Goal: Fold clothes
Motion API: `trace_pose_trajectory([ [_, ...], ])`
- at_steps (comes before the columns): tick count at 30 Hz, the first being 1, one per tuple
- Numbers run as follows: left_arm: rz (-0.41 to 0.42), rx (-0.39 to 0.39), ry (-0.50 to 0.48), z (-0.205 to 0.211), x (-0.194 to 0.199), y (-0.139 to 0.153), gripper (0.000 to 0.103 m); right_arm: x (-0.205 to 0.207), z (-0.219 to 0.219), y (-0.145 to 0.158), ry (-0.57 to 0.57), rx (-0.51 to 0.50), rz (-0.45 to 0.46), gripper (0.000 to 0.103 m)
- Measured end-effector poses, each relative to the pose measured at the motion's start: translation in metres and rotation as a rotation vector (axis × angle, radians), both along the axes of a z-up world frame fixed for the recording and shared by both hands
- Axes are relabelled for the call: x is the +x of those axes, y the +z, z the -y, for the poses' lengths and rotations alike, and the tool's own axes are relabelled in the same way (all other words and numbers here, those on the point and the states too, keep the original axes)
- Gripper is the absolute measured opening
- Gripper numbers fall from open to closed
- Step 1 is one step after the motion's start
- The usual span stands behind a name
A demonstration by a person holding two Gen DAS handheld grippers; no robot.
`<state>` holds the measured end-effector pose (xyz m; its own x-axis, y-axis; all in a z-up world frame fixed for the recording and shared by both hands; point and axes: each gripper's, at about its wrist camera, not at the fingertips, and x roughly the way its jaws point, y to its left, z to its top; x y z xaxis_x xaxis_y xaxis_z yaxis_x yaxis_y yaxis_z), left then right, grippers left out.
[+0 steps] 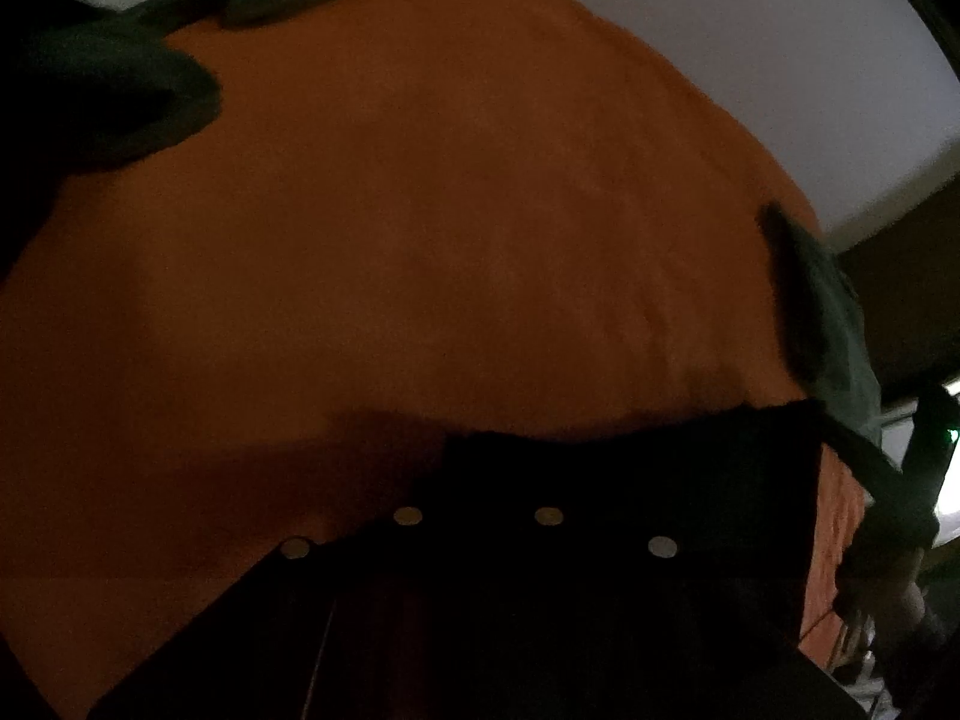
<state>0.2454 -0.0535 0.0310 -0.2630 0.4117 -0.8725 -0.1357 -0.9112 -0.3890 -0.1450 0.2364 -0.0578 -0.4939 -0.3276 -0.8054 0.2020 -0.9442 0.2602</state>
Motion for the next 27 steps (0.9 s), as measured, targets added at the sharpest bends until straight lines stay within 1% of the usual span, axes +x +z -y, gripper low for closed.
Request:
trace_pose_trajectory([
  [2,0.043,0.022,0.012,0.003,-0.003,-0.011,0.009,-0.001,-0.001,-0.013,0.006,0.053,0.037,0.004],
  [5,0.032,0.04,0.016,0.008,-0.001,0.001,0.012,-0.006,-0.005,-0.038,0.048,0.074,0.12,0.005],
  [6,0.028,0.045,0.017,0.01,0.0,0.005,0.013,0.001,-0.009,-0.029,0.045,0.083,0.087,0.005],
  [8,-0.006,0.025,0.05,0.017,0.01,0.025,0.013,0.015,-0.018,-0.01,0.039,0.099,0.021,0.006],
  [9,-0.03,0.025,0.057,0.022,0.017,0.038,0.013,0.024,-0.025,0.006,0.029,0.097,-0.021,0.007],
  [10,-0.054,0.027,0.044,0.025,0.027,0.054,0.013,0.045,-0.03,0.025,0.027,0.076,-0.066,0.009],
  [14,-0.077,0.02,-0.086,0.014,0.083,0.085,0.013,0.12,-0.025,0.048,0.075,-0.038,-0.05,0.009],
  [15,-0.057,0.009,-0.131,0.009,0.098,0.085,0.013,0.137,-0.017,0.043,0.084,-0.03,-0.034,0.008],
  [16,-0.006,-0.001,-0.17,-0.005,0.117,0.074,0.013,0.154,-0.009,0.038,0.092,-0.022,-0.019,0.008],
  [17,0.026,0.003,-0.178,-0.006,0.123,0.07,0.013,0.172,-0.001,0.033,0.1,-0.014,-0.003,0.008],
  [18,0.077,0.018,-0.174,-0.012,0.135,0.057,0.013,0.189,0.006,0.029,0.107,-0.005,0.011,0.008],
  [19,0.122,0.045,-0.196,-0.016,0.142,0.045,0.013,0.205,0.007,0.024,0.095,0.015,0.001,0.008],
  [21,0.164,-0.015,-0.233,-0.024,0.152,0.025,0.013,0.228,0.013,0.016,0.153,-0.01,-0.007,0.008],
  [23,0.185,-0.026,-0.252,-0.027,0.155,0.011,0.013,0.237,0.01,-0.001,0.187,-0.007,0.041,0.008],
  [24,0.182,-0.054,-0.257,-0.028,0.157,0.006,0.013,0.242,0.007,-0.01,0.202,-0.004,0.066,0.008],
  [26,0.171,-0.099,-0.27,-0.023,0.165,0.0,0.013,0.245,-0.005,-0.033,0.183,0.013,0.141,0.008],
  [27,0.18,-0.114,-0.273,-0.021,0.166,-0.005,0.013,0.24,-0.001,-0.036,0.174,0.035,0.168,0.008],
])
